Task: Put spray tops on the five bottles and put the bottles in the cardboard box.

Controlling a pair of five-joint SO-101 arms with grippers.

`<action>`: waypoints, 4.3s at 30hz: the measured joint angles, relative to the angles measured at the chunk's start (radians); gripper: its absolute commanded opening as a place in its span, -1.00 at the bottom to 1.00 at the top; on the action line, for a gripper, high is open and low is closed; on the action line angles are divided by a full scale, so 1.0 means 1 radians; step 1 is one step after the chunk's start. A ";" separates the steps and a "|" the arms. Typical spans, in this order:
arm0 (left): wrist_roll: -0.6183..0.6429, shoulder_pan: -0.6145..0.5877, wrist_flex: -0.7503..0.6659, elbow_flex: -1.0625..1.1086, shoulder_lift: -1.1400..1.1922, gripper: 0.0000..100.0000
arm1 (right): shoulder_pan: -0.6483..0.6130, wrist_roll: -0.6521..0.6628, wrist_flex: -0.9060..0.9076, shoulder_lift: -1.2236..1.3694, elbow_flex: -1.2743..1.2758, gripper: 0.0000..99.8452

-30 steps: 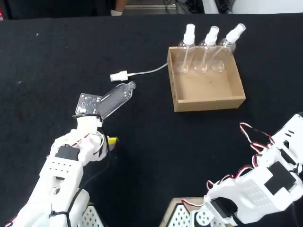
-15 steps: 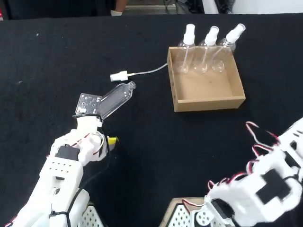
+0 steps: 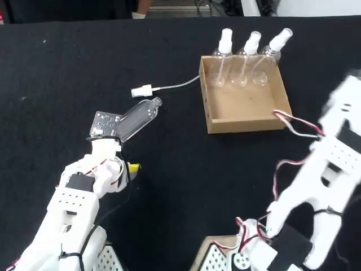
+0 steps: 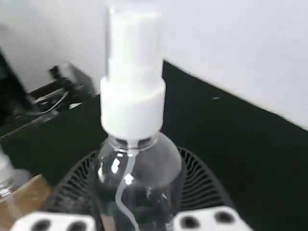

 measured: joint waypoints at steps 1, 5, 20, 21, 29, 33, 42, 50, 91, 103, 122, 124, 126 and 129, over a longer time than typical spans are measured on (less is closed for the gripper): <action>0.000 0.000 0.000 0.000 0.000 -0.46 | -0.034 0.000 0.005 0.000 0.000 -0.98; 0.000 0.000 0.000 0.000 0.000 -0.46 | -0.172 0.000 0.009 0.000 0.000 -0.98; 0.000 0.000 0.000 0.000 0.000 -0.46 | -0.578 0.021 -0.264 -0.002 0.265 -0.98; 0.000 0.000 0.000 0.000 0.000 -0.46 | -0.591 0.043 -0.325 -0.002 0.305 -0.98; 0.000 0.000 0.000 0.000 0.000 -0.46 | -0.628 0.101 -0.827 -0.002 0.601 -0.98; 0.000 0.000 0.000 0.000 0.000 -0.46 | -0.628 0.101 -0.911 -0.002 0.646 -0.98; 0.000 0.000 0.000 0.000 0.000 -0.46 | -0.628 0.075 -0.924 0.120 0.585 -0.98; 0.000 0.000 0.000 0.000 0.000 -0.46 | -0.628 0.071 -1.034 0.288 0.528 -0.98; 0.000 0.000 0.000 0.000 0.000 -0.46 | -0.686 0.071 -1.252 0.631 0.437 -0.51; 0.000 0.000 0.000 0.000 0.000 -0.46 | -0.713 0.071 -1.252 0.631 0.437 -0.55; 0.000 0.000 0.000 0.000 0.000 -0.46 | -0.713 0.071 -1.252 0.605 0.477 -0.19; 0.000 0.000 0.000 0.000 0.000 -0.46 | -0.713 0.071 -1.252 0.552 0.522 -0.19; 0.000 0.000 0.000 0.000 0.000 -0.46 | -0.713 0.071 -1.252 0.488 0.565 -0.19; 0.000 0.000 0.000 0.000 0.000 -0.46 | -0.713 0.071 -1.252 0.368 0.646 -0.19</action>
